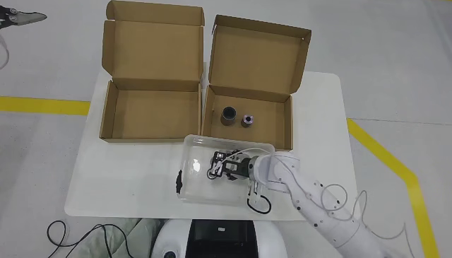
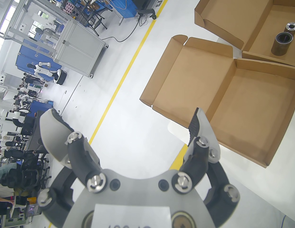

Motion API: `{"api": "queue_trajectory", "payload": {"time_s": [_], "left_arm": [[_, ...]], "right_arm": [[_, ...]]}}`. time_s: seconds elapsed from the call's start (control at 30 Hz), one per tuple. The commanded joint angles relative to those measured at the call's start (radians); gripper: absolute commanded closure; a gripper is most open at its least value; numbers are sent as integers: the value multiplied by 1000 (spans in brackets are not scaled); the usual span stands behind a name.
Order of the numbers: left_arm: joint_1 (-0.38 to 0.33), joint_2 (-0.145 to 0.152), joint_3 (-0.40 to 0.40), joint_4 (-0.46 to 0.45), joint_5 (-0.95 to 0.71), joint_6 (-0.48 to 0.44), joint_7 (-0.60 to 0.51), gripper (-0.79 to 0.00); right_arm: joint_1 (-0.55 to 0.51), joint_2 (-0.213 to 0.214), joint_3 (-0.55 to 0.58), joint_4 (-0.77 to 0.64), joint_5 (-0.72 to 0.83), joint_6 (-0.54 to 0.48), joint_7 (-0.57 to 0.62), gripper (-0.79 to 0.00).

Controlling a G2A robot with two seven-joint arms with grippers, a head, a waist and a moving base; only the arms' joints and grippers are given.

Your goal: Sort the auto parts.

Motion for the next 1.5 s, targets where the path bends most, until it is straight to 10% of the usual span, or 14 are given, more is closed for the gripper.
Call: {"api": "queue_trajectory", "payload": {"time_s": [0.0,1.47], "left_arm": [[0,0,0,0,0,0,0,-785],[0,0,0,0,0,0,0,-785]], "right_arm": [[5,-2,-3,7,-3,3,-2,-323],[130,-71,-91,178,29,-33,-81,-336]]}}
